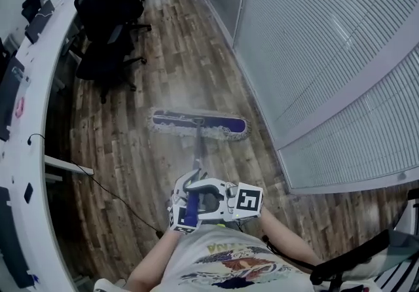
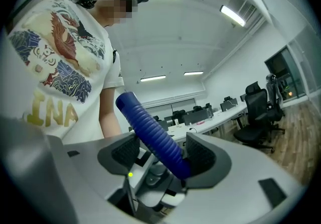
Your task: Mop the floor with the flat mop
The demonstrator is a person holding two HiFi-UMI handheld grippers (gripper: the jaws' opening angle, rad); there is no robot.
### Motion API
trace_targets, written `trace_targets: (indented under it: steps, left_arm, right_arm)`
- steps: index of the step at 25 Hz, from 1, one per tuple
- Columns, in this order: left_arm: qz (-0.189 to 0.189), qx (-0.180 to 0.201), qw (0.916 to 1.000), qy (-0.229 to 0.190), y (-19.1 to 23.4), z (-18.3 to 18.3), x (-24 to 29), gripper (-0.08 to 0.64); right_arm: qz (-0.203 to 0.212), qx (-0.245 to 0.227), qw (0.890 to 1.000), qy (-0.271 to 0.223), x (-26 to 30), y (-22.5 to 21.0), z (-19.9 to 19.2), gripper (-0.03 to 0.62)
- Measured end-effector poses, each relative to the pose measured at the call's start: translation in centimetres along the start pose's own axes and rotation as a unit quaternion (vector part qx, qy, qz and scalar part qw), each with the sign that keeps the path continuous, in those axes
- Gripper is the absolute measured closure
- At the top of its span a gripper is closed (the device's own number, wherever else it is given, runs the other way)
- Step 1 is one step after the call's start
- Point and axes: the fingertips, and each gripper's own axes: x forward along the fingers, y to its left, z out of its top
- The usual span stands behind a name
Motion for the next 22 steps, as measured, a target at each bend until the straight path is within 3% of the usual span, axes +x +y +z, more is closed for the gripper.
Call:
trace_targets:
  steps: [9, 16, 22]
  left_arm:
    - [-0.005, -0.018, 0.9998, -0.009, 15.3, 2.0, 9.8, 0.488]
    - [-0.007, 0.002, 1.0, -0.004, 20.3, 1.2, 16.4, 0.486]
    - [0.018, -0.014, 0.9997, 0.0, 25.4, 1.9, 24.6, 0.487]
  right_arm:
    - [-0.029, 0.02, 0.999, -0.006, 3.4, -17.5, 5.2, 0.316]
    - [-0.029, 0.026, 0.999, -0.007, 2.6, -25.7, 5.1, 0.314]
    - [-0.006, 0.024, 1.0, -0.002, -0.1, -34.8, 6.2, 0.314]
